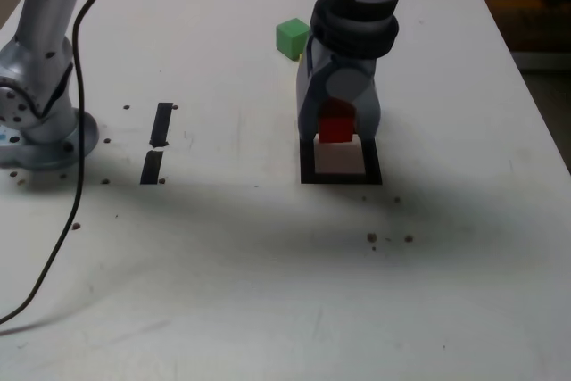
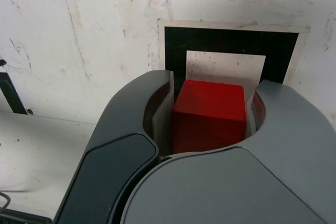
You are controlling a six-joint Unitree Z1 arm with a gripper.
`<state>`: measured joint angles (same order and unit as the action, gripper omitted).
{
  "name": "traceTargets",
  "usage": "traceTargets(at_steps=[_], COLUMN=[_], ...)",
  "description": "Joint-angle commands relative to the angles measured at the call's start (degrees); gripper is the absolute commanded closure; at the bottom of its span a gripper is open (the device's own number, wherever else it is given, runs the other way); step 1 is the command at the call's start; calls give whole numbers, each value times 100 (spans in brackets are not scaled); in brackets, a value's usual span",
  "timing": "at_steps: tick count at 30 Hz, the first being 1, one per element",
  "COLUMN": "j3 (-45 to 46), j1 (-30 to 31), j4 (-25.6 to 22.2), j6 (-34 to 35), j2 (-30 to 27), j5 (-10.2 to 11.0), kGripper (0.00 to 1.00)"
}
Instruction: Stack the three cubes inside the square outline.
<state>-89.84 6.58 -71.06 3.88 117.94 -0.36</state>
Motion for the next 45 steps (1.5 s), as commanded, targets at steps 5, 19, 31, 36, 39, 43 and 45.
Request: traceTargets(at_steps=[5, 19, 31, 36, 39, 43, 45], j3=[224, 241, 112, 121, 198, 336, 354], j1=[-8, -8, -8, -72, -240, -623, -840], j4=[293, 363, -58, -360, -502, -580, -558], j6=[7, -17, 106, 189, 179, 38, -98], j2=[9, 316, 103, -463, -666, -703, -670], j5=[-95, -184, -124, 84, 271, 389, 387], kGripper=[72, 45, 3, 0, 0, 0, 0])
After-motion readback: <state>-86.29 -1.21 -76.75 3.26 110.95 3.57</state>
